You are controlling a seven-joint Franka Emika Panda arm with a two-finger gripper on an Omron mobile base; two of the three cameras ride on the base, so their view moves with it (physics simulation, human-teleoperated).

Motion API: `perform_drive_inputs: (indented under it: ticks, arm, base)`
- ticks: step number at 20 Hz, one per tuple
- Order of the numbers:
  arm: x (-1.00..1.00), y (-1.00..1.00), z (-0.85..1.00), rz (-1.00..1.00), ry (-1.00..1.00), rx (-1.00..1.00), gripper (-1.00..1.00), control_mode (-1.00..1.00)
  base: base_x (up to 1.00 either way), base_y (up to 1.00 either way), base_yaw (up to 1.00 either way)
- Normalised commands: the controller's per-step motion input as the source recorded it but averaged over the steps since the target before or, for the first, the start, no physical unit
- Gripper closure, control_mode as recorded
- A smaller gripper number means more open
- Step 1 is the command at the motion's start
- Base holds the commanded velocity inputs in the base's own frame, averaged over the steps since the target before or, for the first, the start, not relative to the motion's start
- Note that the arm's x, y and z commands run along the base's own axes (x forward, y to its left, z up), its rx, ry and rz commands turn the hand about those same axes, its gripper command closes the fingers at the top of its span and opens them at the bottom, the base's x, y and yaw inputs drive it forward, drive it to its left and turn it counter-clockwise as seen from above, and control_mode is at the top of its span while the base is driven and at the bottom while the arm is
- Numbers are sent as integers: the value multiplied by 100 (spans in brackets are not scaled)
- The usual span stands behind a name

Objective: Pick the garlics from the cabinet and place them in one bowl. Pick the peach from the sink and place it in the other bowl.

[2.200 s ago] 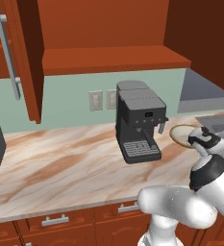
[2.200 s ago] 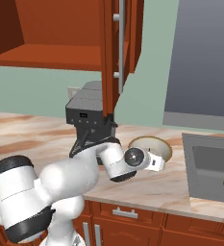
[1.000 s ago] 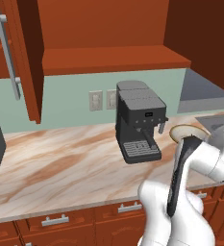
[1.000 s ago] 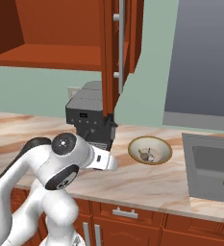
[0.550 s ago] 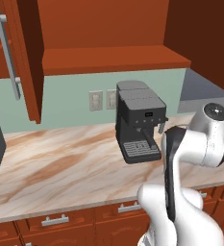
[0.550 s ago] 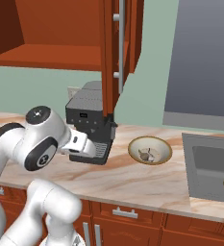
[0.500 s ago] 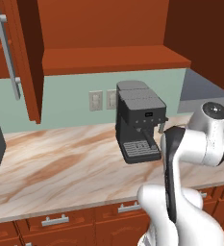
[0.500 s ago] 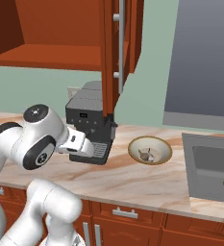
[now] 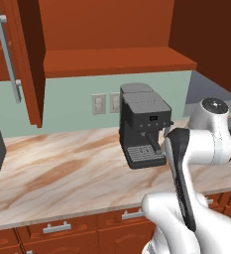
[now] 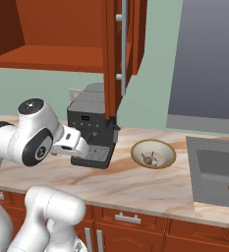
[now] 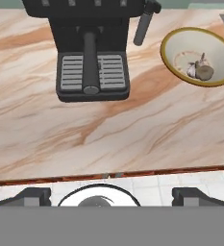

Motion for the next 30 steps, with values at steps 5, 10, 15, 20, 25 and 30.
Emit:
perform_drive_inputs:
  ticks: [5, 10, 15, 20, 25, 30]
  arm:
    - [0, 1, 0, 14, 7, 0, -100, -100]
    - [0, 0, 0, 0, 0, 0, -100, -100]
    - [0, 0, 0, 0, 0, 0, -100, 100]
    - [0, 0, 0, 0, 0, 0, -100, 100]
    - [0, 0, 0, 0, 0, 0, -100, 100]
    - [0, 0, 0, 0, 0, 0, -100, 100]
  base:
    - [0, 0, 0]
    - [0, 0, 0]
    - [-19, -5, 0]
    - [-96, -37, -5]
    - [-39, -75, -3]
    - [-1, -96, -2]
